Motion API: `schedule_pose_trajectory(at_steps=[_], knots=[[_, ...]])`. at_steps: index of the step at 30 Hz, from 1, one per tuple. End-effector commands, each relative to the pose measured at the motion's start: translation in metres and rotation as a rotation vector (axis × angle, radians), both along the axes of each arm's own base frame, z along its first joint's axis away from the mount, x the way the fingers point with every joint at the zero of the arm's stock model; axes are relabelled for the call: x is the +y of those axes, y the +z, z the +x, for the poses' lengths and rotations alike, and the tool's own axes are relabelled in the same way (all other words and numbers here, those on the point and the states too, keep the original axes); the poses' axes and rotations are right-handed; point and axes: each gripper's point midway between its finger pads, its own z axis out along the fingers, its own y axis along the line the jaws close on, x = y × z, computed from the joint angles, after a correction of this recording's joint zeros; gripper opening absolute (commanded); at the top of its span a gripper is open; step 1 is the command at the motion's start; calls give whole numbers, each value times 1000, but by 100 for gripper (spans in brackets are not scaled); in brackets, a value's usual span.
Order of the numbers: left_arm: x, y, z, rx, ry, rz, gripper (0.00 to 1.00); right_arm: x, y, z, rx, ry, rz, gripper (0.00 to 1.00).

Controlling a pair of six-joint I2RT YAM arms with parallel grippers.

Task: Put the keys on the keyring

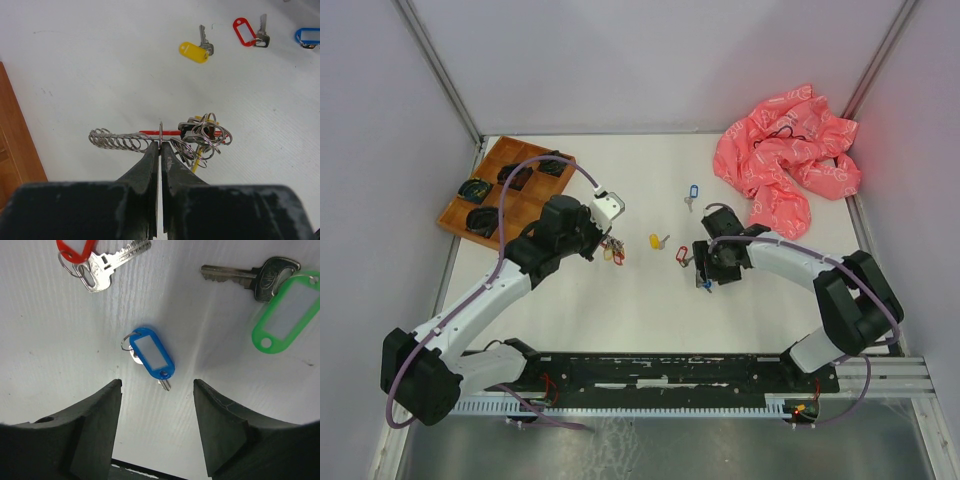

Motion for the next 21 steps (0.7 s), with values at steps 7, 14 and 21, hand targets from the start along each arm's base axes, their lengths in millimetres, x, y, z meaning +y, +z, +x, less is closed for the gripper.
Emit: schedule_pose_trajectory(at_steps=[7, 14, 21], knots=[[-5, 30, 11, -73, 22, -68, 3, 31, -18, -22, 78, 109, 44, 68], [-5, 31, 12, -74, 25, -69, 3, 80, -13, -4, 7, 150, 133, 67], [-3, 31, 12, -81, 32, -66, 3, 106, 19, 20, -64, 277, 172, 69]])
